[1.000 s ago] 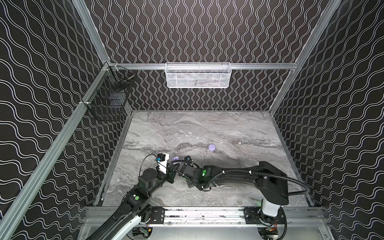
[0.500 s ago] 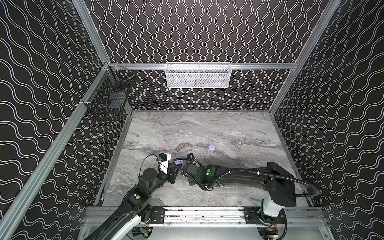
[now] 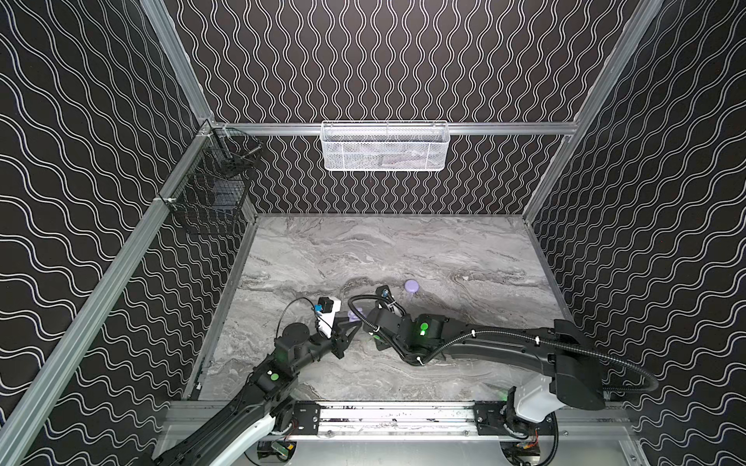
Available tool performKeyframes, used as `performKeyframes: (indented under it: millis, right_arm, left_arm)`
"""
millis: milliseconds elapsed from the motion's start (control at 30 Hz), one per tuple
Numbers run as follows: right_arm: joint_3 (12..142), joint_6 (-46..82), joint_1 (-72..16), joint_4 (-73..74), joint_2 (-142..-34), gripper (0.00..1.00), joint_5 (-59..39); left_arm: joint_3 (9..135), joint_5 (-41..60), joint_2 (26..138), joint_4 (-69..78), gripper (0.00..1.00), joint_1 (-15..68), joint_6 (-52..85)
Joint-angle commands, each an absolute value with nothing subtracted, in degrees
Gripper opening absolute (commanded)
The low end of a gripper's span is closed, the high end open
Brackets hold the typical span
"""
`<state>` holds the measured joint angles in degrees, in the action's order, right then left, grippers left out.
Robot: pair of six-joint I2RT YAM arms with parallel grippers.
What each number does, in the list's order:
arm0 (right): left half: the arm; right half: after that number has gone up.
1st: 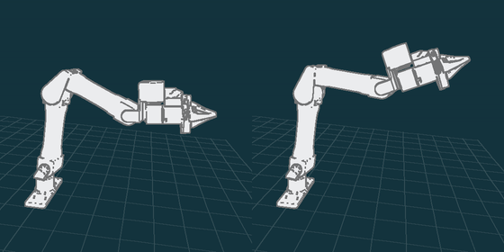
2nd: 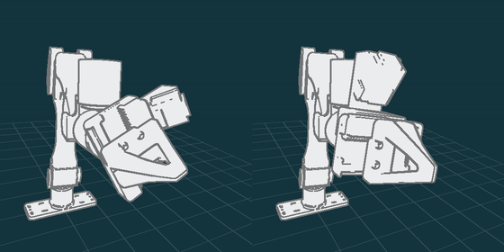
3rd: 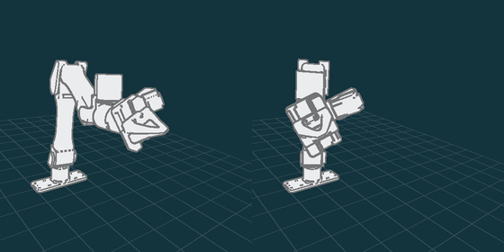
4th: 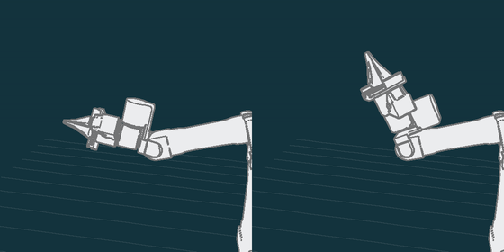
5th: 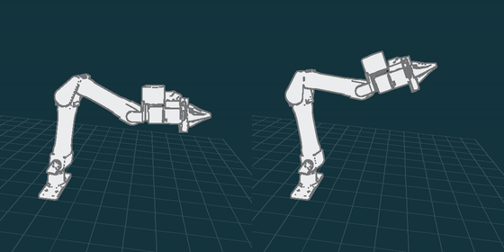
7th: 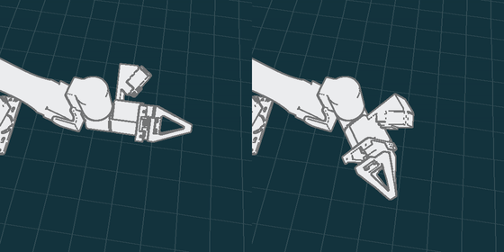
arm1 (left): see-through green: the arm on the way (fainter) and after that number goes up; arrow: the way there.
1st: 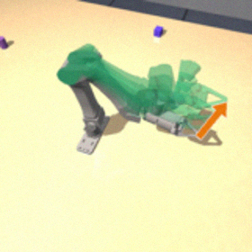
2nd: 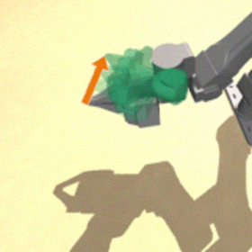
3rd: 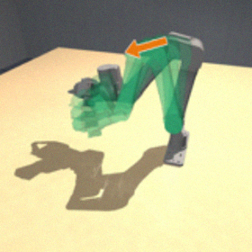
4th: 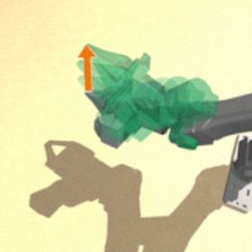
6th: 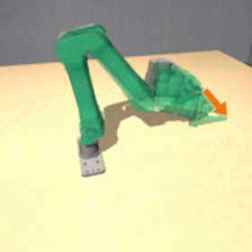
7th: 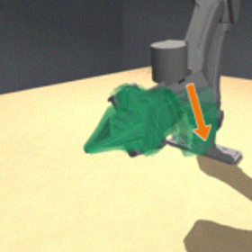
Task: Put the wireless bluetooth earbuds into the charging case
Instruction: 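Carry the earbud with the right gripper over the case in the left gripper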
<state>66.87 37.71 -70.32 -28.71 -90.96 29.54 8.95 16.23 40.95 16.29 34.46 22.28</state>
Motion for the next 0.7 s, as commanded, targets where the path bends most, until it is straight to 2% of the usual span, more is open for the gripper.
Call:
performKeyframes:
  millis: [0, 367, 667]
  right_arm:
    - [66.53, 37.71, -69.92, -28.09, -89.16, 0.18, 31.73]
    - [68.33, 35.57, -69.43, -27.13, -86.42, 0.17, 33.29]
    - [67.5, 30.78, -69.35, -19.43, -82.25, 0.17, 30.88]
  left_arm:
    - [8.79, 18.58, 41.22, 21.01, 0.15, 34.32, 22.49]
    - [8.44, 21.61, 42.53, 24.1, 0.15, 34.35, 23.24]
    - [8.44, 23.11, 44.21, 26.19, 0.15, 34.3, 23.51]
